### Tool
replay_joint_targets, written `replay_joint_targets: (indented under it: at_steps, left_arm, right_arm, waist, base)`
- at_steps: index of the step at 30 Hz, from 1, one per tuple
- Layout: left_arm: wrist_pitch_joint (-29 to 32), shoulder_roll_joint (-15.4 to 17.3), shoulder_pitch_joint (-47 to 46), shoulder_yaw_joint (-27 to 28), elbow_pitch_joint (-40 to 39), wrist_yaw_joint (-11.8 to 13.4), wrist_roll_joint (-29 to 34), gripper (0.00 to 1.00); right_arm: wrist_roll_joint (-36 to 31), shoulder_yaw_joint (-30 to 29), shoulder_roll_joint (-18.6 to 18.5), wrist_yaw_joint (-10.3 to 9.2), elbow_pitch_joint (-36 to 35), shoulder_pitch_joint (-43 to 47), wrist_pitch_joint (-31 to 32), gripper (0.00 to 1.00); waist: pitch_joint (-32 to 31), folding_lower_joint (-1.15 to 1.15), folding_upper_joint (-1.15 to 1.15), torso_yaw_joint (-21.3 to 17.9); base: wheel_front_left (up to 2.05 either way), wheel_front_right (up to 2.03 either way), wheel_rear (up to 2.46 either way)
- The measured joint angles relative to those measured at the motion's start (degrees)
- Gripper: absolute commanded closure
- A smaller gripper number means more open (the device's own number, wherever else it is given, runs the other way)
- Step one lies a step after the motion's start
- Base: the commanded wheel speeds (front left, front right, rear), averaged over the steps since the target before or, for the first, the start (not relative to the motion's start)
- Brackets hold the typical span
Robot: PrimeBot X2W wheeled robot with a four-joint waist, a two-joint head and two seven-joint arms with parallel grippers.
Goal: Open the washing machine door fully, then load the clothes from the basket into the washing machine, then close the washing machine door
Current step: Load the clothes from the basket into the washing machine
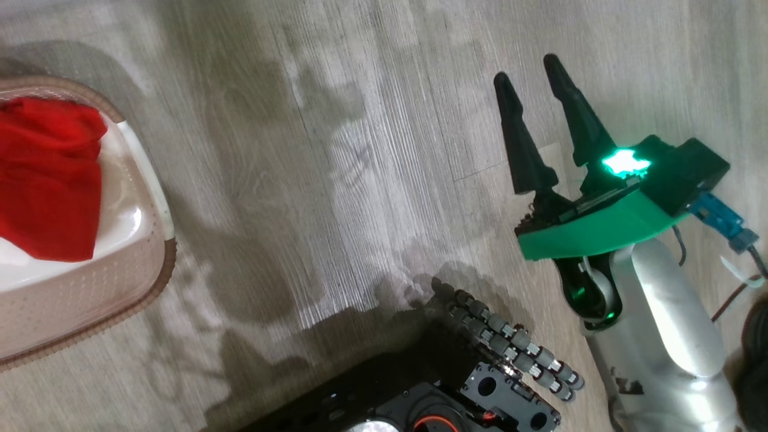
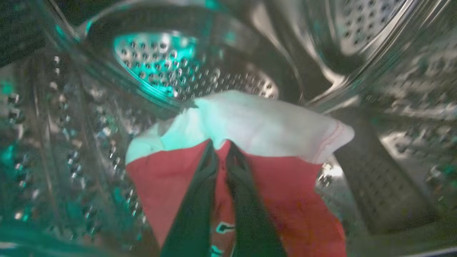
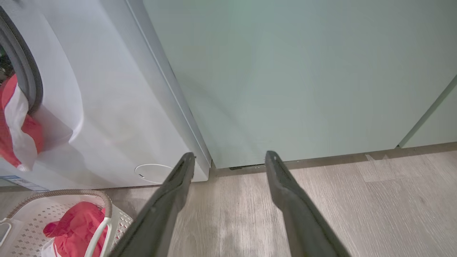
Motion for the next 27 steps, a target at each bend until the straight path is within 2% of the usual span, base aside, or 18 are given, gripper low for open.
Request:
replay_joint_targets:
  at_steps: [3,4,5,6,10,17,22,27]
  left_arm:
    - [0.49,0.03,0.65,-1.02,1.44,-0.08,0.08,1.00]
    - [0.47,0.03,0.65,-1.33,1.64,-0.08,0.53,0.95]
    - [0.40,0.00,0.69,-1.52,1.68,-0.08,0.68,0.04]
    - [0.26,-0.03,0.91,-1.94,1.64,-0.08,0.90,0.00]
    - [-1.51,-0.74,3.72,-3.03,1.51,-0.04,1.15,0.00]
    - [-5.57,-4.31,9.79,-3.87,-0.93,0.62,0.69,0.00]
    - [-9.79,-7.95,18.86,-3.61,-6.79,2.10,-1.78,0.00]
    - [-12.51,-10.37,30.54,-2.40,-17.04,4.21,-3.88,0.00]
  right_arm:
    - [-0.03,-0.32,0.00,0.00,-0.18,-0.05,0.00,0.00]
    - [-0.11,-0.51,0.00,0.00,-0.18,-0.05,0.00,0.00]
    - [-0.38,-0.70,0.00,0.00,-0.16,-0.05,0.00,0.00]
    - [-0.55,-0.86,0.00,0.00,-0.16,-0.05,0.00,0.00]
    - [-1.59,-1.37,0.00,0.00,-0.10,-0.04,0.00,0.00]
    - [-3.56,-2.63,0.00,0.00,0.85,0.32,0.00,0.00]
    - [-5.30,-3.88,0.00,0.00,1.77,0.98,0.00,0.00]
    - [-7.14,-5.03,-0.01,0.00,2.71,2.64,0.00,0.00]
  waist:
    - [-0.39,0.00,0.00,0.43]
    - [-0.55,0.00,0.00,0.62]
    - [-0.73,0.00,0.00,0.85]
    - [-0.94,0.00,0.00,1.13]
    - [-2.21,0.00,0.00,2.23]
    - [-5.16,0.00,0.00,4.20]
    - [-8.37,0.00,0.00,6.39]
    - [-11.82,0.00,0.00,8.96]
  base:
    - [0.00,0.00,0.00]
    - [0.00,0.00,0.00]
    - [0.00,0.00,0.00]
    - [0.00,0.00,0.00]
    - [0.00,0.00,0.00]
    - [0.00,0.00,0.00]
    - [0.00,0.00,0.00]
    - [0.00,0.00,0.00]
